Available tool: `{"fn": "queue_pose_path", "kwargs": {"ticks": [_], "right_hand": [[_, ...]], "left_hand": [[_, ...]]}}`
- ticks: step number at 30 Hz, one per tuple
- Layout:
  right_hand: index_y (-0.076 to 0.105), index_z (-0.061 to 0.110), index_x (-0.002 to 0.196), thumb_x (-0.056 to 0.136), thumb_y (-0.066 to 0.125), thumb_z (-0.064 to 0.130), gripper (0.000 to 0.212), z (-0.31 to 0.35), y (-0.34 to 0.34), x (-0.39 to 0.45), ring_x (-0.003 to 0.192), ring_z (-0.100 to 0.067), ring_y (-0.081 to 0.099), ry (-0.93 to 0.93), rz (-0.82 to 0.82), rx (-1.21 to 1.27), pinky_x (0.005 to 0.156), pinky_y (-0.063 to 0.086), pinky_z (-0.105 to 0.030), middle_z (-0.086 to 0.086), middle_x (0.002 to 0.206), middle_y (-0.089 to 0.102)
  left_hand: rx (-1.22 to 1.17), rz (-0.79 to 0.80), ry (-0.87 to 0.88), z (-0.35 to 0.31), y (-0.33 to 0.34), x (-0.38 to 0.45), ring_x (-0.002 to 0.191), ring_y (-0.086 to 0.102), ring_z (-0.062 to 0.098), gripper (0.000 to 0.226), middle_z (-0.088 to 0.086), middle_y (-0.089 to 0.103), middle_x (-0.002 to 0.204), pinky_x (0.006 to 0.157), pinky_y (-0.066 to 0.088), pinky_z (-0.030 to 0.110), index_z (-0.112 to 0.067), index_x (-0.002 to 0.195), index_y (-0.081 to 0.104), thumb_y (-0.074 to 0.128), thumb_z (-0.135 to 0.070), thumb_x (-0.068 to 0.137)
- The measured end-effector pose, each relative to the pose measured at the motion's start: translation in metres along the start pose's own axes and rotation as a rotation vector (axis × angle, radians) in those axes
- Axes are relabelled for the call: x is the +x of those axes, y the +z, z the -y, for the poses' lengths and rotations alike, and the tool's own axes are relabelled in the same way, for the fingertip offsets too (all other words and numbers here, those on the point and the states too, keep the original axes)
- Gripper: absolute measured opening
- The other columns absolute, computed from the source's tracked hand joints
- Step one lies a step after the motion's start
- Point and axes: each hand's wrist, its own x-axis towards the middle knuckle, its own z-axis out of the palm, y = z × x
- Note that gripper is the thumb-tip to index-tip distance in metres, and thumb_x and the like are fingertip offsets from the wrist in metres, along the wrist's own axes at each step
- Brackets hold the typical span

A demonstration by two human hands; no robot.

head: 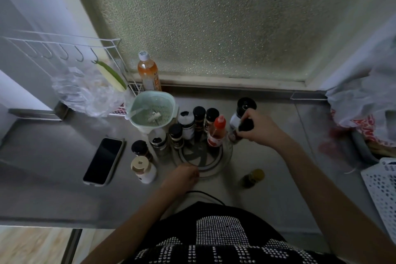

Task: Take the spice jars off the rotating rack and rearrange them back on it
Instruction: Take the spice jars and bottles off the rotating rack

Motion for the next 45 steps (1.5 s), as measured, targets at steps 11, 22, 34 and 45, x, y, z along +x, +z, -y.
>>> {"fn": "queue_pose_path", "kwargs": {"ticks": [11, 22, 34, 45], "right_hand": [[0.048, 0.009, 0.108, 0.083, 0.063, 0.008, 0.03, -0.008, 0.052, 0.035, 0.084, -0.022, 0.051, -0.069, 0.188, -0.186, 0.064, 0.037, -0.027, -0.012, 0.101, 0.055], [0.047, 0.02, 0.124, 0.082, 0.062, -0.004, 0.05, -0.038, -0.02, 0.066, 0.092, -0.025, 0.056, 0.076, 0.335, 0.093, 0.062, 0.045, -0.024, -0.009, 0.114, 0.053], [0.043, 0.014, 0.126, 0.066, 0.078, 0.016, 0.069, -0.048, 0.007, 0.119, 0.101, -0.043, 0.054, -0.02, -0.036, -0.307, 0.083, 0.047, -0.038, -0.027, 0.114, 0.048], [0.054, 0.022, 0.107, 0.061, 0.082, 0.024, 0.054, 0.042, -0.055, 0.034, 0.094, -0.026, 0.058, -0.321, -0.367, -0.001, 0.076, 0.047, -0.032, -0.011, 0.109, 0.058]], "left_hand": [[0.004, 0.024, -0.008, 0.001, 0.001, 0.003, 0.101, 0.058, 0.028, 0.018, 0.016, 0.064, 0.106, 0.081, 0.043, 0.031, -0.007, 0.098, 0.065, 0.055, -0.01, 0.084], [-0.02, -0.037, 0.02, 0.008, 0.002, -0.002, 0.094, 0.057, 0.029, 0.009, 0.016, 0.063, 0.097, 0.078, 0.043, 0.033, -0.006, 0.088, 0.062, 0.056, -0.01, 0.082], [0.044, -0.02, -0.029, 0.014, 0.005, 0.001, 0.096, 0.055, 0.028, 0.012, 0.012, 0.062, 0.098, 0.08, 0.049, 0.037, -0.014, 0.091, 0.061, 0.057, -0.024, 0.084], [-0.03, -0.016, -0.033, 0.013, 0.011, 0.004, 0.094, 0.058, 0.024, 0.011, 0.009, 0.064, 0.097, 0.078, 0.045, 0.031, -0.014, 0.09, 0.063, 0.057, -0.021, 0.085]]}}
